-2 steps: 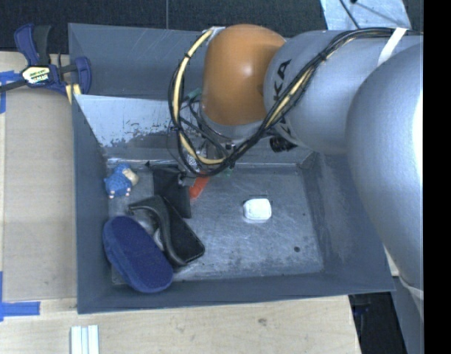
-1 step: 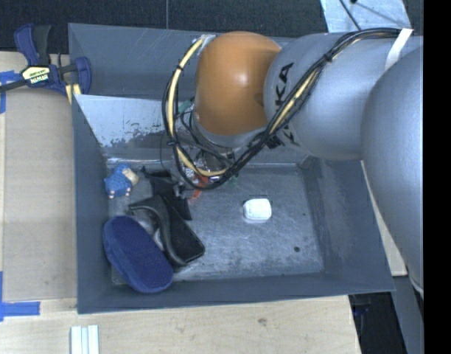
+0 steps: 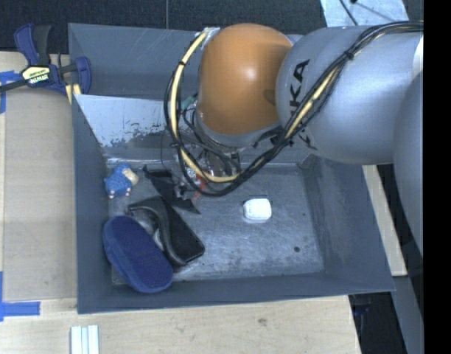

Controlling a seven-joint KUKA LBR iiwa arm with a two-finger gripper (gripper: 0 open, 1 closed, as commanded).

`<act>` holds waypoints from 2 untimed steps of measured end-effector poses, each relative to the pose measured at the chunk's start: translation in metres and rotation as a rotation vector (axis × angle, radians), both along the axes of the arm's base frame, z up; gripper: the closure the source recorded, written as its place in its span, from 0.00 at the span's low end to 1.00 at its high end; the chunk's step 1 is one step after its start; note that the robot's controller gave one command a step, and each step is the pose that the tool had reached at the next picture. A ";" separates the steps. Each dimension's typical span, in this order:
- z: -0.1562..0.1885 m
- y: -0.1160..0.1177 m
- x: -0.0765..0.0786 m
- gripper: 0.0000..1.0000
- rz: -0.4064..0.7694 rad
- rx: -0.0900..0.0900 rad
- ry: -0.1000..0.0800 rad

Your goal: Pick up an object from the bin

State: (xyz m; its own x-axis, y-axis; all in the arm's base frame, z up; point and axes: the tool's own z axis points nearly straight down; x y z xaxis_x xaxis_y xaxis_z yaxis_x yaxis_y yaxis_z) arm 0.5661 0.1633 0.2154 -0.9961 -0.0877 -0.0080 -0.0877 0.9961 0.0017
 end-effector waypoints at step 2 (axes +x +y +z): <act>-0.079 0.036 -0.049 1.00 -0.318 -0.001 0.012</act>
Offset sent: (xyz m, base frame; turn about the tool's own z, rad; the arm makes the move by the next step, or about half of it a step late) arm -0.0098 0.0076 -0.0066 0.1615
